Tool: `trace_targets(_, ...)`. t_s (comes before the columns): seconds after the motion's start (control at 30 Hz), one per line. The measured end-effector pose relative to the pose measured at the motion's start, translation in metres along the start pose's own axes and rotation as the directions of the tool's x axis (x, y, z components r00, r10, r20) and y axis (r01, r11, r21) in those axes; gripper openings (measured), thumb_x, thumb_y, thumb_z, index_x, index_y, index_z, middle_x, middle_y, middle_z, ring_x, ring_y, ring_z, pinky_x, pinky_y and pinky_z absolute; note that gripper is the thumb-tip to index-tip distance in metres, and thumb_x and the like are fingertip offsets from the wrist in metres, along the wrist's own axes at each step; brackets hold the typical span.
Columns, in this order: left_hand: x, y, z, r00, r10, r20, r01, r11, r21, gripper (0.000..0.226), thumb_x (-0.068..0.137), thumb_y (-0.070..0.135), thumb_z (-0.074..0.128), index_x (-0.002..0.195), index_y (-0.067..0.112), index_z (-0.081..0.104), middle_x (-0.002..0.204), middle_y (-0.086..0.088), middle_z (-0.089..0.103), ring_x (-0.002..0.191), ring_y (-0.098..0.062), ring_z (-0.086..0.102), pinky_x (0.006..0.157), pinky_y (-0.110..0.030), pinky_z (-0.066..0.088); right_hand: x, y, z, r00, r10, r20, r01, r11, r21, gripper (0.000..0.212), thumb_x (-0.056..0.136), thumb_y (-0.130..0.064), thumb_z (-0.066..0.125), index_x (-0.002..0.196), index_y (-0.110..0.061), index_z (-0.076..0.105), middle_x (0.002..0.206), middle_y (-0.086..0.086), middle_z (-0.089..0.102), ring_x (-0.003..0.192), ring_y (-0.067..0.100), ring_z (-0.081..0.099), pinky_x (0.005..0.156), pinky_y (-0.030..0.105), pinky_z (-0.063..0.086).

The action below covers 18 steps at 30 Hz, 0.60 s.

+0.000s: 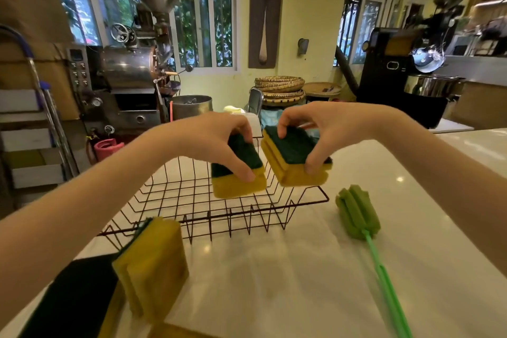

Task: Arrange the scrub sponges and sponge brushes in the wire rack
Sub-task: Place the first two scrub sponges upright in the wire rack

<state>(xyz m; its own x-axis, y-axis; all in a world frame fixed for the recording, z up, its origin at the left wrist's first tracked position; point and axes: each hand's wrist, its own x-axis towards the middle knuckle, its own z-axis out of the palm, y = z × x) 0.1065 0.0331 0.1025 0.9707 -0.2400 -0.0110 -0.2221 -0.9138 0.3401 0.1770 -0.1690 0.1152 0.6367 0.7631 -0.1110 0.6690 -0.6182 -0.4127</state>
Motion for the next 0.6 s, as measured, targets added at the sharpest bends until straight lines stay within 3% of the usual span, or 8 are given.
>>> trace_targets(0.13, 0.032, -0.026, 0.011, 0.999, -0.018, 0.032, 0.014, 0.994, 0.105, 0.058, 0.068, 0.034, 0.074, 0.116, 0.021, 0.043, 0.108, 0.005, 0.042, 0.097, -0.014, 0.042, 0.065, -0.016, 0.038, 0.036, 0.012, 0.002, 0.999, 0.018, -0.035, -0.021, 0.994, -0.107, 0.054, 0.066, -0.023, 0.078, 0.108, -0.035, 0.046, 0.12, -0.004, 0.041, 0.108, 0.018, 0.046, 0.071, 0.019, 0.047)
trace_targets(0.27, 0.057, -0.054, 0.029, 0.988, -0.097, 0.118, 0.084, 0.99, 0.112, 0.061, 0.069, 0.028, 0.074, 0.119, 0.021, 0.041, 0.11, 0.004, 0.039, 0.099, -0.015, 0.039, 0.077, -0.026, 0.04, 0.069, 0.024, 0.015, 0.999, 0.026, -0.033, -0.031, 0.989, -0.143, 0.057, 0.066, -0.022, 0.078, 0.111, -0.032, 0.044, 0.115, -0.003, 0.039, 0.101, 0.018, 0.045, 0.065, 0.018, 0.045)
trace_targets(0.4, 0.074, -0.081, 0.045, 0.974, -0.147, 0.175, 0.126, 0.984, 0.126, 0.061, 0.069, 0.028, 0.074, 0.12, 0.021, 0.041, 0.122, -0.003, 0.045, 0.099, -0.015, 0.039, 0.08, -0.028, 0.041, 0.099, 0.034, 0.033, 1.0, 0.021, -0.009, -0.022, 0.99, -0.141, 0.059, 0.066, -0.02, 0.078, 0.113, -0.029, 0.043, 0.112, -0.004, 0.038, 0.097, 0.016, 0.043, 0.06, 0.017, 0.039)
trace_targets(0.6, 0.087, -0.102, 0.06, 0.977, -0.153, 0.151, 0.138, 0.985, 0.101, 0.06, 0.072, 0.032, 0.071, 0.121, 0.019, 0.039, 0.123, -0.006, 0.048, 0.096, -0.015, 0.042, 0.078, -0.027, 0.039, 0.129, 0.045, 0.052, 0.994, 0.056, 0.09, -0.039, 0.982, -0.186, 0.063, 0.065, -0.02, 0.078, 0.119, -0.023, 0.044, 0.113, -0.001, 0.042, 0.106, 0.023, 0.048, 0.074, 0.027, 0.046)
